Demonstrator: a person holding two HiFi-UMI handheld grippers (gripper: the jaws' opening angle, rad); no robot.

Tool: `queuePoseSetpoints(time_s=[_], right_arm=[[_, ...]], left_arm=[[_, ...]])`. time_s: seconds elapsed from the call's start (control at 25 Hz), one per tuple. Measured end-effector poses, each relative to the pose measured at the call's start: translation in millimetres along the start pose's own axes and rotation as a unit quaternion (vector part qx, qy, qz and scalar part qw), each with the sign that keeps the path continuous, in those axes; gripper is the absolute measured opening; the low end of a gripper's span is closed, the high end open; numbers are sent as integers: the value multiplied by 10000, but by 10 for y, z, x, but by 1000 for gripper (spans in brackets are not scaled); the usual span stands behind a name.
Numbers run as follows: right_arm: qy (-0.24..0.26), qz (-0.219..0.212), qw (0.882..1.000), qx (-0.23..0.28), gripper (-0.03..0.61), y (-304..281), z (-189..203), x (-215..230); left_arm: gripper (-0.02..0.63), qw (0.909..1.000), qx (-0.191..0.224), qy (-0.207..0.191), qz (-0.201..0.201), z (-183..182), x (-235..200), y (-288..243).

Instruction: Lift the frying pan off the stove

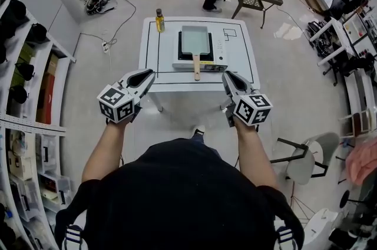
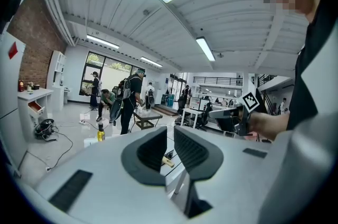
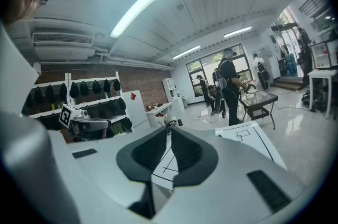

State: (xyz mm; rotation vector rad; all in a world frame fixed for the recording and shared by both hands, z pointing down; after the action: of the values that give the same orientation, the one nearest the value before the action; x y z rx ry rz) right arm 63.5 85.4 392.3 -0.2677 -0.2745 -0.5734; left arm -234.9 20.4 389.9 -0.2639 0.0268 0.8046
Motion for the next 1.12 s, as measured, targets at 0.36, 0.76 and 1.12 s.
queuePoseSetpoints(time_s=[0.36,0.76,1.12], right_arm=[[-32,-153,9998,-136,29,-192,-38,300],[-80,-223,9994,-237,29,-289,-44,551],[-157,-270,9990,-321,29,-351,-18,756]], left_arm=[[46,9998,-96,74,-147,23,-73,-274],[46,9995,-169,147,-222,61,-101,-497],[46,9992,-234,190,-249,90,-123,-734]])
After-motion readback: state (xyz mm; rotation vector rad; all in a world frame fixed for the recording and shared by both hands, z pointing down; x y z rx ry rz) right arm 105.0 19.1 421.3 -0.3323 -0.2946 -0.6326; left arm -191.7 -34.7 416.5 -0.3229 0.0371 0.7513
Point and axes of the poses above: the fingertips, and each gripper's own axes: y backward along the fingers, x to its right, z out of its underside, the point moved 5 cm from there along y, backward along the fingers, and after that the axes turned 14 degrees about -z, right-handed, at the moved point
